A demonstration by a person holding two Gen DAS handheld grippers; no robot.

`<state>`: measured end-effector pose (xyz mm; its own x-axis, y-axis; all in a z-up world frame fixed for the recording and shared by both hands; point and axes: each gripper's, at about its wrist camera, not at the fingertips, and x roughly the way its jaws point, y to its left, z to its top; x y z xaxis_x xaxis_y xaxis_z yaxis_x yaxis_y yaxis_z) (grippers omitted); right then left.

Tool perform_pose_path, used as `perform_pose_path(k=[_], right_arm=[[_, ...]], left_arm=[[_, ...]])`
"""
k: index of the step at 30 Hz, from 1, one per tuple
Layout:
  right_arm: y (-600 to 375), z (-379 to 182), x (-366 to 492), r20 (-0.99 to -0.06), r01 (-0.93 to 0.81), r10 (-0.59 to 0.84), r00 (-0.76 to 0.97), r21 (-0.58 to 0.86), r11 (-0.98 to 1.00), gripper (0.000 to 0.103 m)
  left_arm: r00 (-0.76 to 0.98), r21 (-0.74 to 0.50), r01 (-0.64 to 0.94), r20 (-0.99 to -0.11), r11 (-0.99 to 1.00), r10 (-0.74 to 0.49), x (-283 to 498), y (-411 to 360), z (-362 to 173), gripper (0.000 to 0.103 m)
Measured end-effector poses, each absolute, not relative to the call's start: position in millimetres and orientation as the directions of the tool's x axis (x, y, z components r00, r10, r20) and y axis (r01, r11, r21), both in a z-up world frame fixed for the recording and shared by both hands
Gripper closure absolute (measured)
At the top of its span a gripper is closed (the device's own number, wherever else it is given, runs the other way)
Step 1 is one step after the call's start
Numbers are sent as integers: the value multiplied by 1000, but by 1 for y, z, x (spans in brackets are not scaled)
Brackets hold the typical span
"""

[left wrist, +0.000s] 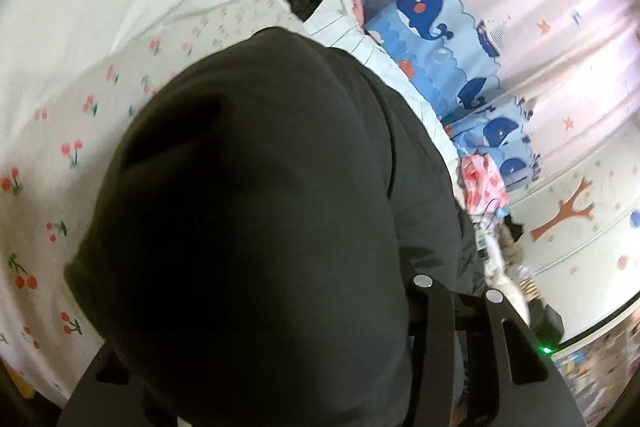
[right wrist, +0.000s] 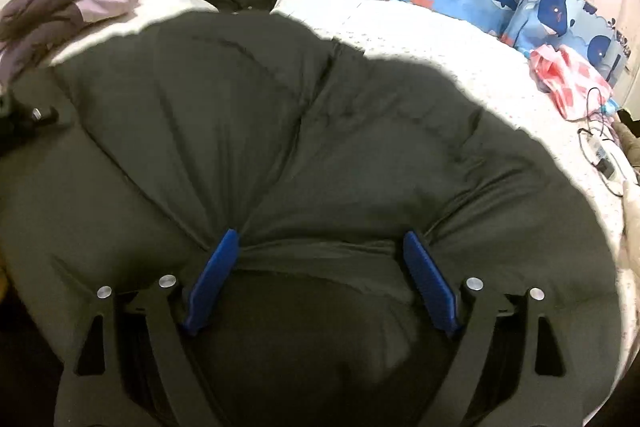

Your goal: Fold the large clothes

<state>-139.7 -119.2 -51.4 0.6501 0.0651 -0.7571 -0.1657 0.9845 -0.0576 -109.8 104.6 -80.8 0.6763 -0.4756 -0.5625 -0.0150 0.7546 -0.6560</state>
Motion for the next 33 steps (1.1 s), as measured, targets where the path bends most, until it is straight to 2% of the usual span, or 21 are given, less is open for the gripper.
perform_pose_path(k=[5,10,12,15,17,18,20,23,26,28,33], right_arm=[[-109,-58,-134,-783,-157,18,622,-102,982,20],[-115,-60,-131,-807,-165,46,589,-64,984,20],[-127,-56,-127,-835,-196,113,538,7,981,20],[-163,-41,-118,-842,-218,311,440,235,947,20],[-214,-31,-121,-721,-160,558,411,545,823,20],[-254,-31,-124,-577,-89,705,411,745,661,20],[-309,-31,-131,-402,-17,784,473,885,464,19],[-380,-28,-147,-324,8,729,603,916,400,14],[-422,-47,-164,-175,7,709,683,972,234,13],[-449,-58,-172,-127,29,672,729,988,155,13],[-506,-33,-190,-164,28,508,846,964,266,12]], left_arm=[[719,-584,60,-537,809,-441,-123,78,-42,63],[742,-523,150,-501,839,-445,-131,31,4,63],[745,-500,190,-486,845,-456,-135,7,21,63],[751,-455,246,-468,856,-465,-133,-34,43,63],[751,-421,279,-464,863,-469,-134,-58,53,63],[748,-400,299,-465,866,-474,-134,-75,57,63],[739,-358,334,-475,872,-478,-134,-106,58,63],[704,-267,416,-510,869,-494,-140,-174,50,63],[668,-186,488,-549,853,-502,-148,-231,36,63],[635,-114,545,-590,831,-498,-154,-276,17,63],[613,60,628,-653,776,-445,-169,-344,-18,62]])
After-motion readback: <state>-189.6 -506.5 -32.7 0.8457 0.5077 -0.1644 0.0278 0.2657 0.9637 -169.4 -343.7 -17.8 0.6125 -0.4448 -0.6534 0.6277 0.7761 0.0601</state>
